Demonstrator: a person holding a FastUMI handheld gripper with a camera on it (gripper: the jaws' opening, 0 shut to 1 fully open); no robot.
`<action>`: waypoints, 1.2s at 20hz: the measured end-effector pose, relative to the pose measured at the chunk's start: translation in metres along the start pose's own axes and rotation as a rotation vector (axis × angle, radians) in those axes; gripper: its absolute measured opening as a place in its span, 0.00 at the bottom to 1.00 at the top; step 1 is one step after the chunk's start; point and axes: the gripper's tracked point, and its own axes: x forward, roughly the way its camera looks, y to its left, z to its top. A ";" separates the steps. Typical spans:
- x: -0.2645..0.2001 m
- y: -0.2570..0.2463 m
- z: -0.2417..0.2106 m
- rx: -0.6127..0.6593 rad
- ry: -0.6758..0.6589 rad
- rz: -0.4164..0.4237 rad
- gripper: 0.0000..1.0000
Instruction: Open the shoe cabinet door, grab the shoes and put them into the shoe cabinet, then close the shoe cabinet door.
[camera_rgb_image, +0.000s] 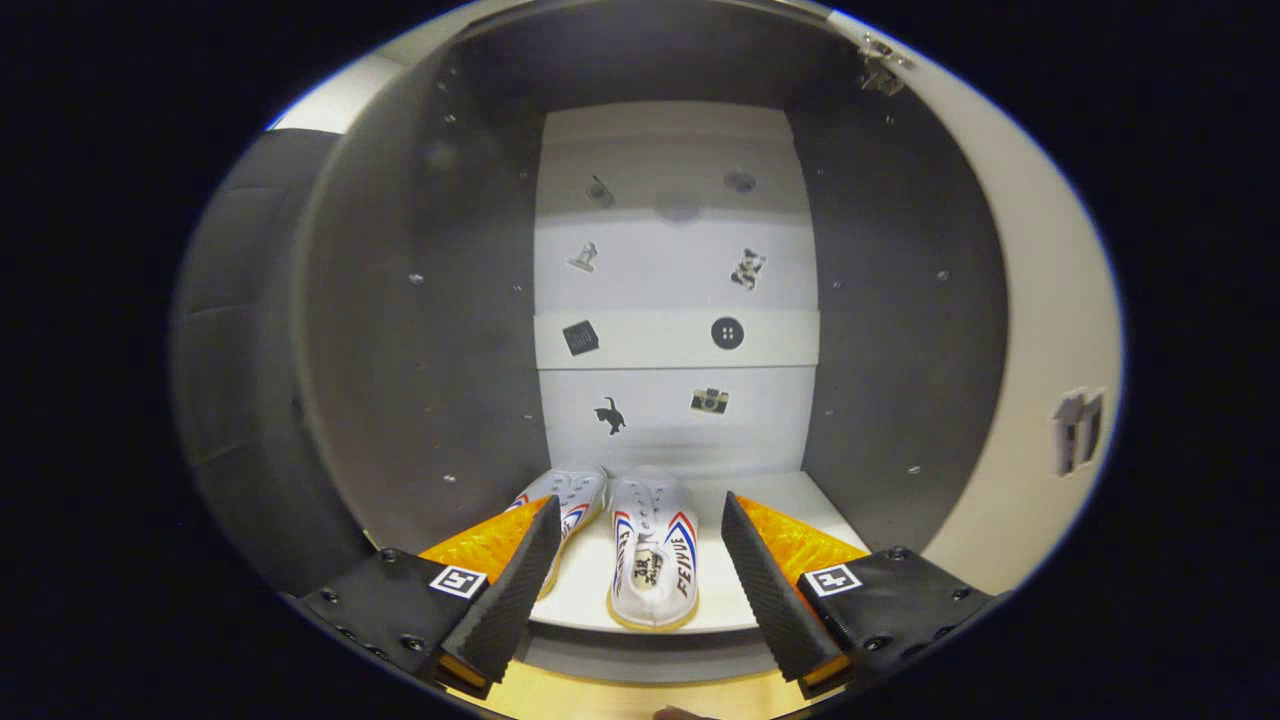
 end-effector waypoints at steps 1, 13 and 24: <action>-0.020 0.001 0.002 -0.018 -0.014 0.013 0.99; -0.214 -0.024 0.000 -0.049 -0.068 0.115 1.00; -0.338 -0.080 0.004 -0.097 -0.088 0.146 0.99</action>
